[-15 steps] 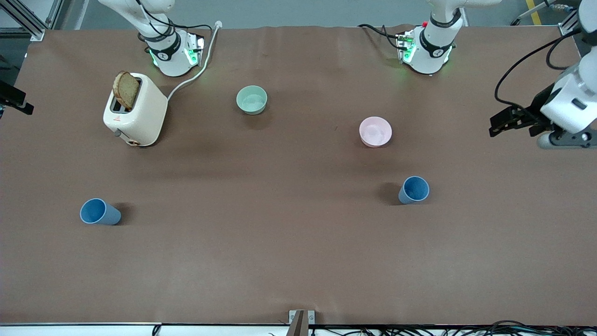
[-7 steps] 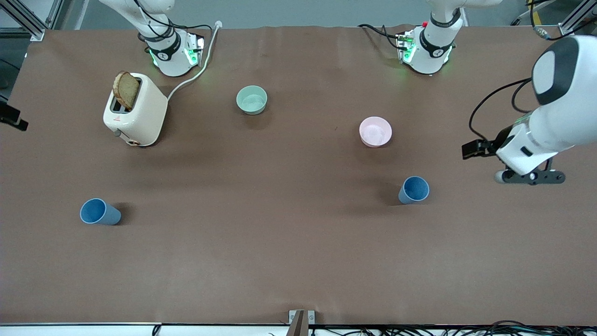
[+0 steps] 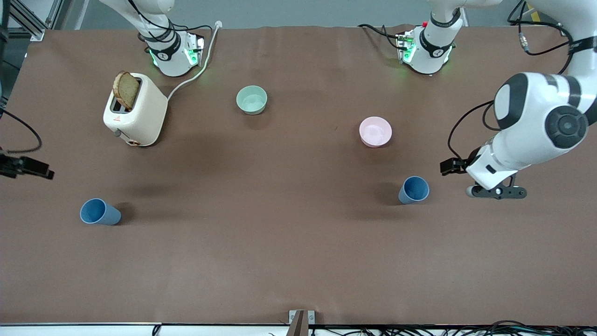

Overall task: Stack blue cups with both arms
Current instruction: 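Reach and grasp each blue cup with the left and right grippers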

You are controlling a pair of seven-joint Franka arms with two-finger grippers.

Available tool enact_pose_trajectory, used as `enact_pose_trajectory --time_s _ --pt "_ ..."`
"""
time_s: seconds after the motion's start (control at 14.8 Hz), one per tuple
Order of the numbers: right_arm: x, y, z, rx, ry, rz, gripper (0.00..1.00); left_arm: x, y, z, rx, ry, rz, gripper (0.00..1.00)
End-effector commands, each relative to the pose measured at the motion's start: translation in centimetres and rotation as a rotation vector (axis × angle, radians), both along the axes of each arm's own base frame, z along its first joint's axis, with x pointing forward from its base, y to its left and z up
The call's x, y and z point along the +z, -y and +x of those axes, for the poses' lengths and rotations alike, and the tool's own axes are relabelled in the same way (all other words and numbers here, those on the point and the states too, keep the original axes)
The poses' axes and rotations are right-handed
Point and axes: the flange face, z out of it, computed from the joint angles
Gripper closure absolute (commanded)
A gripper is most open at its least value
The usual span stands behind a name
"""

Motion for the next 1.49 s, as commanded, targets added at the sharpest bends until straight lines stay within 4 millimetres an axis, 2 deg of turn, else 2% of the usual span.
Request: enact_pose_trajectory --time_s 0.0,0.14,0.27,0.41,0.54,0.74,0.81,0.88,0.95,1.08,1.15,1.22,1.29,1.42 --pt "-4.9 1.0 0.7 0.024 0.002 0.021 0.01 -3.7 0.7 0.0 -0.017 -0.009 0.004 0.00" --pt "-8.5 2.4 1.6 0.027 0.005 0.023 0.02 -7.0 1.8 0.4 -0.034 -0.029 0.004 0.00" --pt "-11.5 3.6 2.0 0.029 0.004 0.024 0.03 -9.1 3.2 0.7 -0.049 -0.020 0.000 0.00" --pt "-13.8 4.6 2.2 0.021 0.002 0.041 0.05 -10.4 3.6 1.6 -0.052 -0.010 -0.002 0.00" --pt "-17.9 6.1 2.1 0.001 -0.018 0.072 0.05 -12.2 3.8 2.2 -0.054 -0.025 0.000 0.00" --pt "-20.6 6.7 2.4 0.003 -0.004 0.091 0.06 -13.4 3.8 2.0 -0.060 -0.041 0.003 0.03" --pt "-21.7 6.8 2.3 -0.006 -0.014 0.104 0.08 -13.5 3.7 1.9 -0.065 -0.050 0.007 0.28" --pt "-21.9 6.6 2.3 -0.007 -0.018 0.112 0.13 -13.6 3.7 1.6 -0.064 -0.066 0.009 0.53" --pt "-22.1 6.6 2.1 -0.008 -0.026 0.113 0.22 -13.7 3.6 1.4 -0.065 -0.083 0.012 0.71" --pt "-22.6 6.4 1.8 -0.007 -0.039 0.118 0.45 -13.3 3.9 1.2 -0.059 -0.095 0.015 0.93" --pt "-22.9 6.3 1.7 -0.007 -0.045 0.120 0.65 -13.3 4.0 1.2 -0.065 -0.096 0.013 0.99" --pt "-22.9 6.3 1.7 -0.010 -0.044 0.121 0.82 -13.3 3.9 1.2 -0.070 -0.097 0.011 0.99" --pt "-22.7 6.3 1.7 -0.014 -0.040 0.124 0.91 -13.2 3.9 1.3 -0.073 -0.096 0.011 0.99" --pt "-22.5 6.1 1.9 -0.011 -0.037 0.124 0.95 -12.6 5.0 1.4 -0.085 -0.083 0.005 0.99"
